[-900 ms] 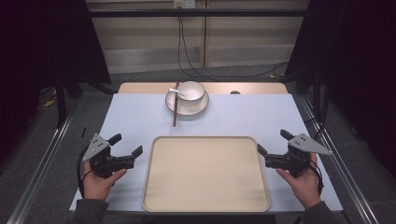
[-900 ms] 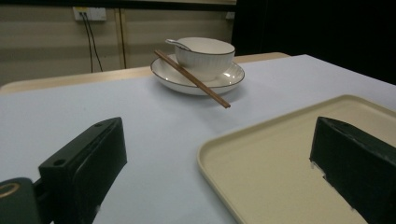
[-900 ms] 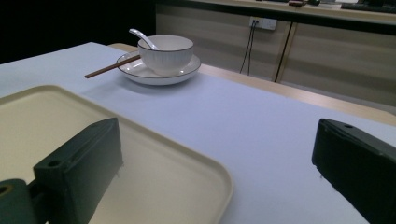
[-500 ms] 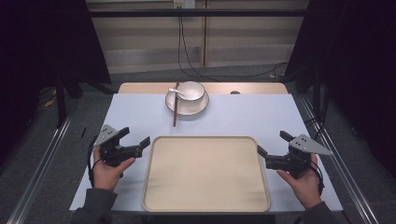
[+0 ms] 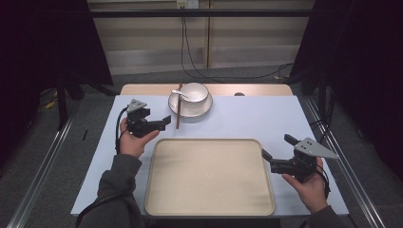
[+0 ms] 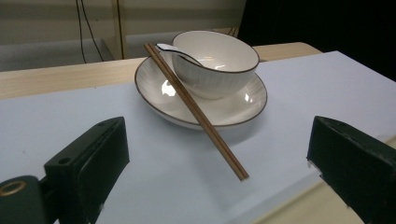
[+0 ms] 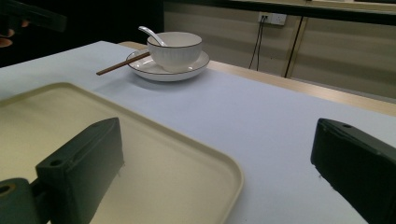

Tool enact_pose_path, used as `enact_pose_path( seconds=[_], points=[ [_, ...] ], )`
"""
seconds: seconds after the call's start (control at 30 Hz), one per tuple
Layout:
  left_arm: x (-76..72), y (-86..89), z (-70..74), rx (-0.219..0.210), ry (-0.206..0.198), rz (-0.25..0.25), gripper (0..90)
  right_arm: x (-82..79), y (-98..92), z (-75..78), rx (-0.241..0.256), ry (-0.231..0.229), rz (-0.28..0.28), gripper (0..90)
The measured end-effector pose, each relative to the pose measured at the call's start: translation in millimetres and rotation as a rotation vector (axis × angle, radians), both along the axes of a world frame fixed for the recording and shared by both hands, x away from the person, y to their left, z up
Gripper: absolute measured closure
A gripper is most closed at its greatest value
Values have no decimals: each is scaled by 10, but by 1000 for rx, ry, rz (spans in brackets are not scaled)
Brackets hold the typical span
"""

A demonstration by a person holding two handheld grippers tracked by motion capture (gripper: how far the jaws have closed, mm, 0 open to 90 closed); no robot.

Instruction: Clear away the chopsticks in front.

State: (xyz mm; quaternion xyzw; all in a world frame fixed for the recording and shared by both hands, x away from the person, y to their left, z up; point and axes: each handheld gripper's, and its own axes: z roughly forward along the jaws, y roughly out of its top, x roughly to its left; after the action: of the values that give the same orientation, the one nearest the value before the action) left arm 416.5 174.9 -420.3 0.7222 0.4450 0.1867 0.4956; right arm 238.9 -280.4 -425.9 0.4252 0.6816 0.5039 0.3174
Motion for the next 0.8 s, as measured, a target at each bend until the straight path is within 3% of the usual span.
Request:
enact_pose_path(
  seconds=[0.23,0.43,0.57,0.73,0.8],
  points=[
    [354,-152,-8,64,37,64,75,-5,-2,1,0,-4,18,21],
    [621,-286,-48,112,83,116,185,-3,15,-3,-6,-5,28,23],
    [728,-387,-128,128,109,139,283,-5,11,-1,-3,0,26,23],
    [827,-486,-222,186,168,150,367,-5,6,1,3,0,31,25],
    [866,-506,-239,174,174,150,407,-8,8,4,6,-5,34,25]
  ],
)
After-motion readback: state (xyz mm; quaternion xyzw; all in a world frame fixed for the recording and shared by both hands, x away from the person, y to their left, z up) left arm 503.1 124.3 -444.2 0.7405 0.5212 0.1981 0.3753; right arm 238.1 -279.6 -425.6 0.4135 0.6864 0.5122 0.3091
